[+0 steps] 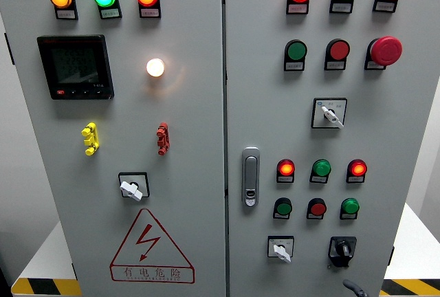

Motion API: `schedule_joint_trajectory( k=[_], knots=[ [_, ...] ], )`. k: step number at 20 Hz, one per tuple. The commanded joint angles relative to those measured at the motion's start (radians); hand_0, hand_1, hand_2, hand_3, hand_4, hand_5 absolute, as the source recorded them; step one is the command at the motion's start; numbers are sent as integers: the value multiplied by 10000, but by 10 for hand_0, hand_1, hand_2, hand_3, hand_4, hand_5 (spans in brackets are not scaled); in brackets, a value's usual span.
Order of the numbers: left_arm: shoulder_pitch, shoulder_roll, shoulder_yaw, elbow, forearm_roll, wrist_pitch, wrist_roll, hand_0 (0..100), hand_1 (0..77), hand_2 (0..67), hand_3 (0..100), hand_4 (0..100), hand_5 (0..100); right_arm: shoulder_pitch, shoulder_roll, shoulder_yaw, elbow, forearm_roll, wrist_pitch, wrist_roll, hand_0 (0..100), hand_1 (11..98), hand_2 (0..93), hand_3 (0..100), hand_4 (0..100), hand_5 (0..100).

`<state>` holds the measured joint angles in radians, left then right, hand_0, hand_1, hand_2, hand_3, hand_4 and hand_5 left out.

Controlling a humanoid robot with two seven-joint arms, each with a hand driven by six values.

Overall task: Trip black knob to open circuit
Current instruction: 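Raise the right hand up toward the black rotary knob at the bottom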

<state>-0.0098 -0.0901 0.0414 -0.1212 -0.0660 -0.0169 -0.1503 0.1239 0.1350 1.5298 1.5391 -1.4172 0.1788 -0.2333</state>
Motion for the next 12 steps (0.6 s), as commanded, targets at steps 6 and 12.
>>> schedule_joint_trajectory(
  k=[6,12],
  knots=[
    [-9,-4,0,0,0,0,0,0,32,129,214,67,16,310,15,-5,-312,-48,-85,16,787,442,23,887,946,1000],
    [-9,-4,0,0,0,0,0,0,32,129,214,67,16,310,-31,149,-481,-48,-85,16,794,442,22,884,944,1000]
  ],
)
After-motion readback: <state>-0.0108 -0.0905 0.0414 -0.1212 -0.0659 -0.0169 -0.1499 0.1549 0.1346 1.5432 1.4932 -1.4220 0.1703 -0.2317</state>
